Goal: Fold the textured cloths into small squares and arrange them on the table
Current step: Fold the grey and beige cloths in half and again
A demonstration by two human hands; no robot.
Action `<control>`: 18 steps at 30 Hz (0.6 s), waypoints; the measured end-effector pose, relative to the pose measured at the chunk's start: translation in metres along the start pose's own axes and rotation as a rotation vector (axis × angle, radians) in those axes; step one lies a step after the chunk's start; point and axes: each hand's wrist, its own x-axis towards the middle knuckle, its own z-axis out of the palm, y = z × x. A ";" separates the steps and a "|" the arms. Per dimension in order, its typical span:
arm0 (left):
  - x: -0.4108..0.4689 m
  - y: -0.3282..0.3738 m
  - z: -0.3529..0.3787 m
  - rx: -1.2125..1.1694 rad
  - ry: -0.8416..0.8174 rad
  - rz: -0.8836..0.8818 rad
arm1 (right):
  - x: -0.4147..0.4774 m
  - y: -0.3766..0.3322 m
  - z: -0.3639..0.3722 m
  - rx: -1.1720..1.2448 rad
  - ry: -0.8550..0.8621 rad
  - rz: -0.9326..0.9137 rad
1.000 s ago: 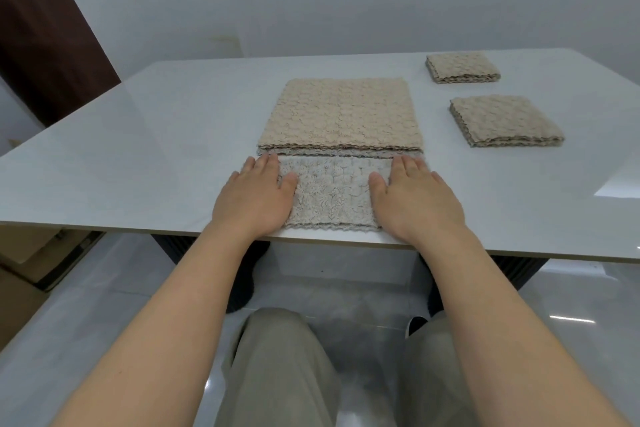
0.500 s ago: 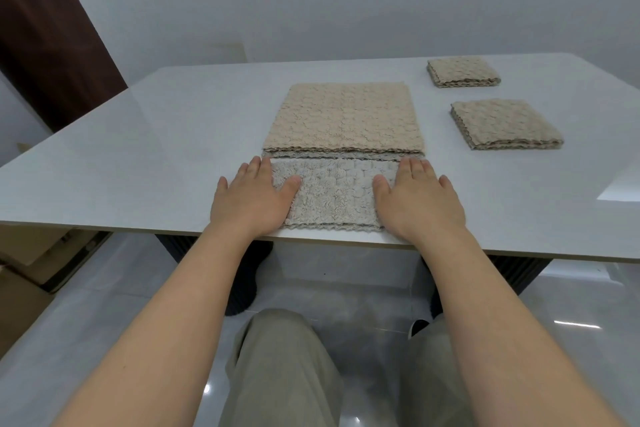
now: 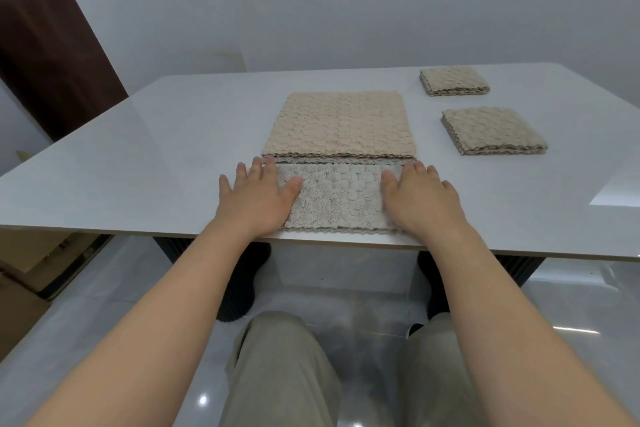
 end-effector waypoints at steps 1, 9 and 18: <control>-0.002 0.004 -0.003 0.028 0.027 0.051 | -0.001 0.001 -0.002 0.004 0.059 0.005; -0.022 0.053 -0.007 0.060 -0.028 0.430 | -0.015 0.006 -0.021 -0.152 0.183 0.230; -0.020 0.072 0.017 0.091 -0.048 0.399 | -0.007 -0.001 -0.032 -0.108 -0.019 0.213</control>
